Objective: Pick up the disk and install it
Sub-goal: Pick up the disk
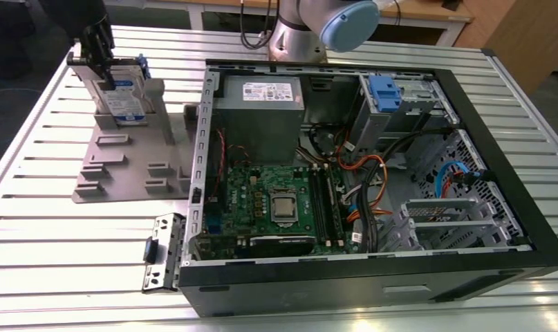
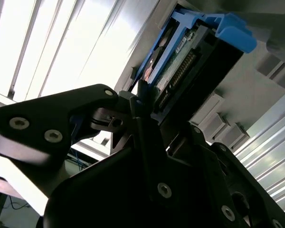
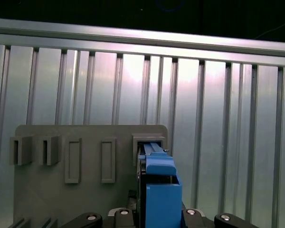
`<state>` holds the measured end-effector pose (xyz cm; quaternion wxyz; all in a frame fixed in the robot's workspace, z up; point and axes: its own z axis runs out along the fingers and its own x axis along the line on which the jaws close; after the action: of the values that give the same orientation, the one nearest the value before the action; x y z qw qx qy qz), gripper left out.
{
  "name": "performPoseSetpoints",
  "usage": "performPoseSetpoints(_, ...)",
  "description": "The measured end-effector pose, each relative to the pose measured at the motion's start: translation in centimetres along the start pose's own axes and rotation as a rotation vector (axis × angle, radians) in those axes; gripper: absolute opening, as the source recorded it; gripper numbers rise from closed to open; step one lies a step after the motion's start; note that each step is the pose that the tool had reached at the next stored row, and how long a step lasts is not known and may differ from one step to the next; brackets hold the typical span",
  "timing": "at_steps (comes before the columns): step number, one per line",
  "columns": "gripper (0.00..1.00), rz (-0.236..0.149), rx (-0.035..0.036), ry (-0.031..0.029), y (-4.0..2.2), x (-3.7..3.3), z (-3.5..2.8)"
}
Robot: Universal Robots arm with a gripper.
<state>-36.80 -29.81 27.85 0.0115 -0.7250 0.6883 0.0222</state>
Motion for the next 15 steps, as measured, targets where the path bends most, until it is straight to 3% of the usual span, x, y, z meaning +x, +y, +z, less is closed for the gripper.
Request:
performPoseSetpoints(5, 0.36, 0.000, -0.0002, 0.0011, 0.00, -0.01, -0.09)
performPoseSetpoints(15, 0.36, 0.000, 0.0000, 0.0010, 0.02, -0.06, -1.22)
